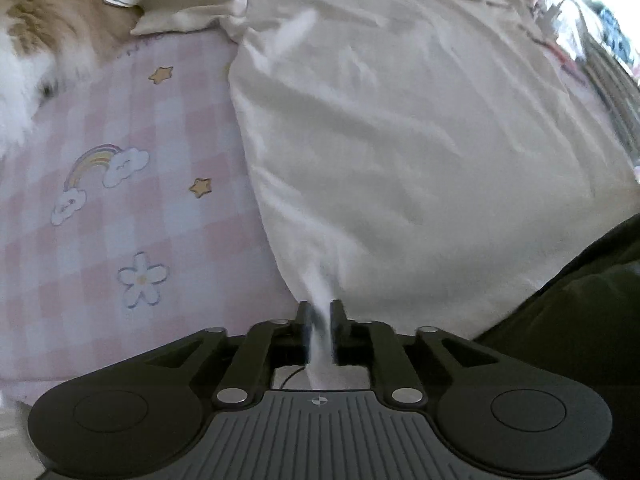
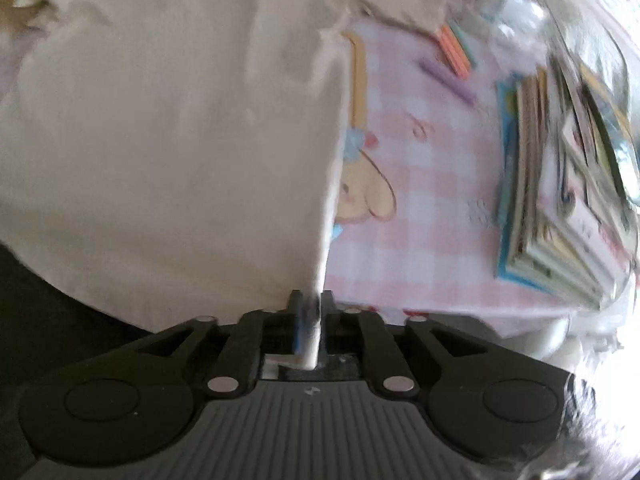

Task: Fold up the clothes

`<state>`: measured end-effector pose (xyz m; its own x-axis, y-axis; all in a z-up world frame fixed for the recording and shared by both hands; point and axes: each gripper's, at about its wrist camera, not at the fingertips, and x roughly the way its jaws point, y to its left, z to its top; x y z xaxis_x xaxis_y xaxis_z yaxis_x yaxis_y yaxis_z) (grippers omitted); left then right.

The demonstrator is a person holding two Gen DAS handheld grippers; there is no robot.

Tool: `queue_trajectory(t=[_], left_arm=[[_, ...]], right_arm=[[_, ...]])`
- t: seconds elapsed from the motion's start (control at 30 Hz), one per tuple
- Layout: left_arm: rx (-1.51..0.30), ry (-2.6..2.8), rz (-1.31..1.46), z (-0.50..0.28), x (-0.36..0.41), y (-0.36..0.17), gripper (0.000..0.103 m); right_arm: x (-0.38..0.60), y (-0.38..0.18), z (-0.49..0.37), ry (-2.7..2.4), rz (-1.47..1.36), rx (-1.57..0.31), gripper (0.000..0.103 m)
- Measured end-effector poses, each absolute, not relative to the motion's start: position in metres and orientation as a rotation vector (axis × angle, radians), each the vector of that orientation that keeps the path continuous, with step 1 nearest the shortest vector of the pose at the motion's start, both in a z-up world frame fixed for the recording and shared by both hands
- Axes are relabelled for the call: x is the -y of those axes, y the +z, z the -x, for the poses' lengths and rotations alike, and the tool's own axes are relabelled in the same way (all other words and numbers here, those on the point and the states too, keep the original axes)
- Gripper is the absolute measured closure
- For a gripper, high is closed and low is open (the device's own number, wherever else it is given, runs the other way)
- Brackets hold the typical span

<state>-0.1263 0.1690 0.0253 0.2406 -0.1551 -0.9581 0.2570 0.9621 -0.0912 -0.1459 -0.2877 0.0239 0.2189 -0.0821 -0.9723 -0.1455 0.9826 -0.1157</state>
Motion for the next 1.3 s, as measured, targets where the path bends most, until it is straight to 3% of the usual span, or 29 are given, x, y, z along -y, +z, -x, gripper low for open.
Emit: queue_trajectory(t=[0.07,0.43,0.73,1.03,1.07,1.1,1.3], left_arm=[[-1.25,-0.254,-0.115,0.128,-0.178,0.036,0.077],[-0.939,-0.153,-0.127,0.047,-0.16,0.062,0.075],[-0.985,-0.217,-0.148,0.02,-0.113,0.021,0.075],[-1.047,-0.264,-0.181,0.021,-0.101,-0.001,0.07],[-1.047,-0.265,-0.179,0.021,-0.101,-0.001,0.07],[-1.047,-0.267,-0.177,0.021,-0.101,-0.001,0.07],[-1.037,-0.278,-0.172,0.023,-0.103,-0.003,0.068]], right_arm=[[0.29,0.027,0.144,0.047,0.21,-1.346,0.07],[0.288,0.029,0.069,0.063,0.258,-1.128,0.062],[0.321,0.006,0.089,0.095,-0.03,-1.267,0.06],[0.308,-0.01,0.116,0.036,-0.094,-1.286,0.064],[0.304,-0.012,0.118,0.025,-0.077,-1.285,0.074],[0.3,-0.013,0.119,0.02,-0.063,-1.281,0.077],[0.291,-0.009,0.128,0.0,-0.032,-1.275,0.085]])
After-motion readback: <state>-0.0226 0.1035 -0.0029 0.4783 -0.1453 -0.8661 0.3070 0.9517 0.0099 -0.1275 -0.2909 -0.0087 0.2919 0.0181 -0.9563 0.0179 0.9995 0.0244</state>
